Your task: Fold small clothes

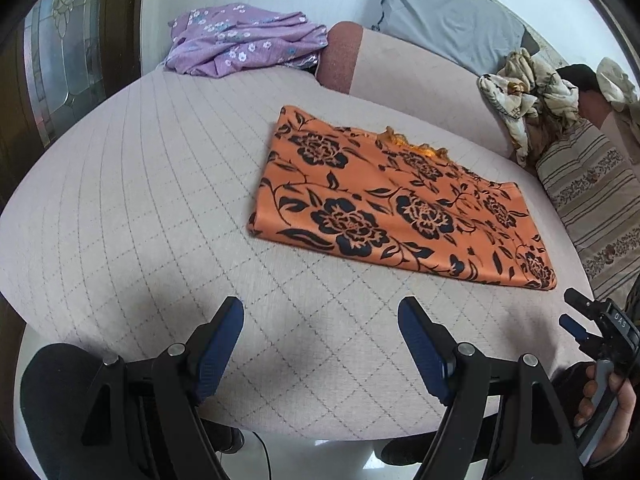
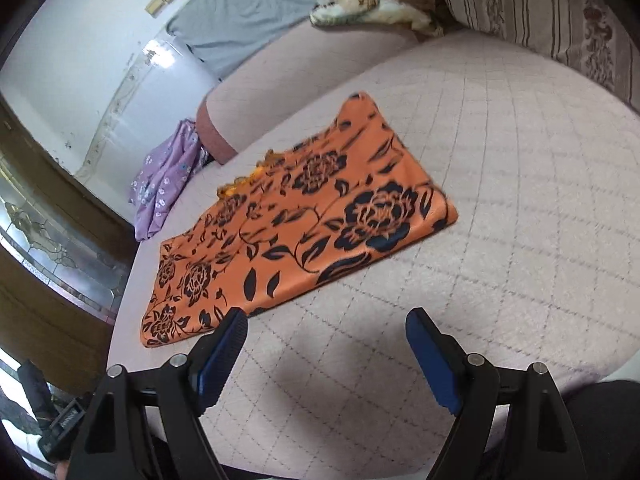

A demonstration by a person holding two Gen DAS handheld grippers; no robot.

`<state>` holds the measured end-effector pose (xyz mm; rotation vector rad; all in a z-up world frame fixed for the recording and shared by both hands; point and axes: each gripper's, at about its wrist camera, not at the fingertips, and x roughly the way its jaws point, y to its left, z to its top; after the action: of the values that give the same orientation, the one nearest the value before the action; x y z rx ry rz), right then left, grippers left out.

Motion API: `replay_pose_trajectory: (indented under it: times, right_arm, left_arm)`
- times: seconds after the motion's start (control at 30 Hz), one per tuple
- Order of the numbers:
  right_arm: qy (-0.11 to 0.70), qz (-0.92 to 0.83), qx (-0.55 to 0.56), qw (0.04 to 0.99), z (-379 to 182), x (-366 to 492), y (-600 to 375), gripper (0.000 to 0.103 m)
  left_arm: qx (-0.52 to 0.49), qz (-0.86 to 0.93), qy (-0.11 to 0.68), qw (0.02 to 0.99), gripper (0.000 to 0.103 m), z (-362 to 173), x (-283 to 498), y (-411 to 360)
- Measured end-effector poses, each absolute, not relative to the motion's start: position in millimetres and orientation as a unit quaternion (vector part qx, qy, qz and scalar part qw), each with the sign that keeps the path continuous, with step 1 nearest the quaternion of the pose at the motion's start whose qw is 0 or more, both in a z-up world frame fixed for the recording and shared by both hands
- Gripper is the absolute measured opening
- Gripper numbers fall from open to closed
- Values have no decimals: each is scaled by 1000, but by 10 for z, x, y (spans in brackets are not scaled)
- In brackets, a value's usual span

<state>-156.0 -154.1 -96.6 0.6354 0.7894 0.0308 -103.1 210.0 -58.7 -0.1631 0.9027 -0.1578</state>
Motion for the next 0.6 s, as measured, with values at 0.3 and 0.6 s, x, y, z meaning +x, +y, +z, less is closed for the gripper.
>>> replay_pose_trajectory:
  times: [0.3,0.6]
  right_arm:
    - [403,8,337,851,-1206,-1443,-1605,84]
    - [372,2,460,806,-1344,-1219,-1994,84]
  left_arm:
    - [-76,-61,464,881,80,-878,-869,2102]
    - [-56,-55,481,873,80,-1002,-634,1991]
